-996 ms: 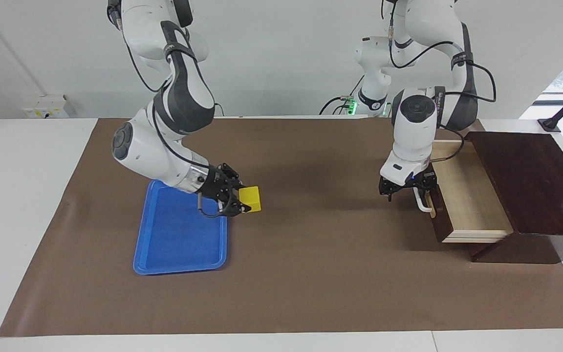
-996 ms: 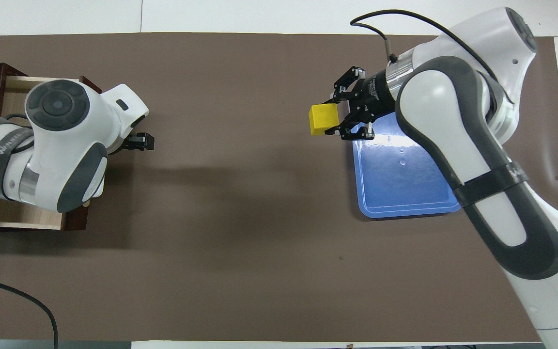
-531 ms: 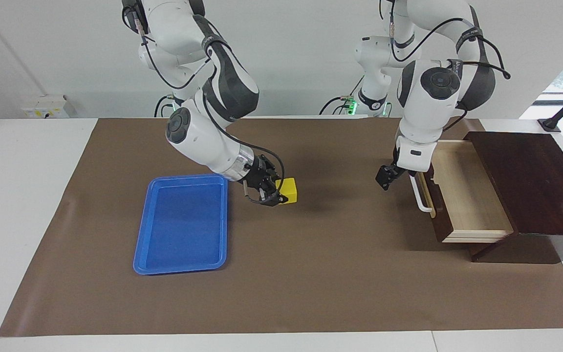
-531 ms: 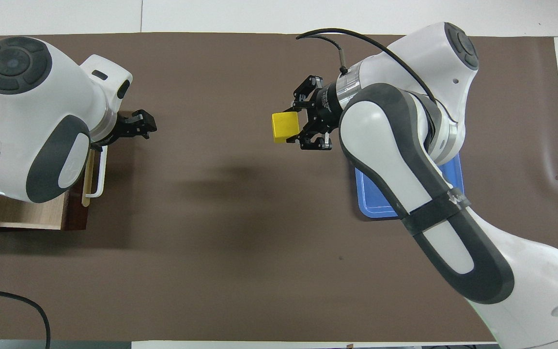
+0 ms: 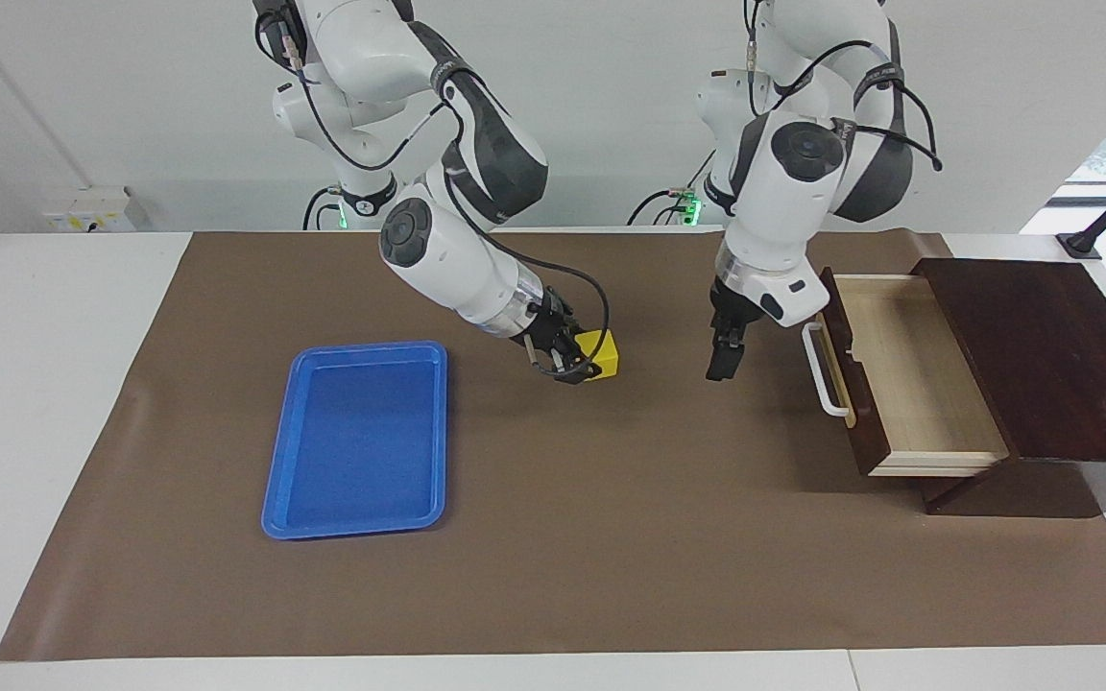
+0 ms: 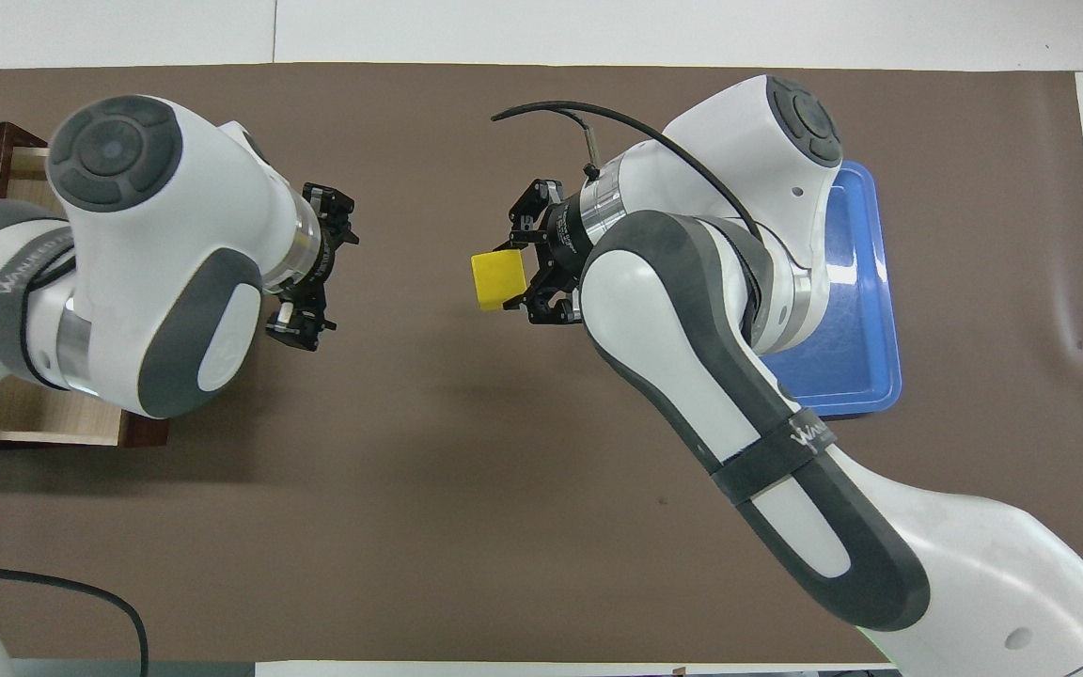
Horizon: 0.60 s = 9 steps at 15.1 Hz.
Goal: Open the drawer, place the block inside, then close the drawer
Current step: 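Bring the left gripper to the block held by the right gripper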
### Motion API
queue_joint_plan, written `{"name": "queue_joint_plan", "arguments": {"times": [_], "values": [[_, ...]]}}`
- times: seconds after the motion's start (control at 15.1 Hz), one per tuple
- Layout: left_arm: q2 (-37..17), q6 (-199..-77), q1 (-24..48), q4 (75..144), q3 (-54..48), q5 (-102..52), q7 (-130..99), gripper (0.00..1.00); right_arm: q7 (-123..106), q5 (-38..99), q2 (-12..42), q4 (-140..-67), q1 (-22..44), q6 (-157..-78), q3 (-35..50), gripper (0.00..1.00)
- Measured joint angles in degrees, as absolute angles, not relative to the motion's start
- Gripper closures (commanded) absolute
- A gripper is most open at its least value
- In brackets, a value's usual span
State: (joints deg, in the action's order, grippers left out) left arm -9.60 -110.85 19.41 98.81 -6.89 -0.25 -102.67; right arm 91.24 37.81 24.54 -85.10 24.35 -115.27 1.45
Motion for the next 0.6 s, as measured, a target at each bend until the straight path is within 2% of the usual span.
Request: {"name": "queue_joint_plan", "arguments": {"times": [0.6], "values": [[-13.1, -123.02, 27.6, 98.9, -6.96, -4.61, -127.09, 0.0, 92.89, 37.81, 24.54, -85.09, 24.76, -115.27, 1.51, 1.0]]}}
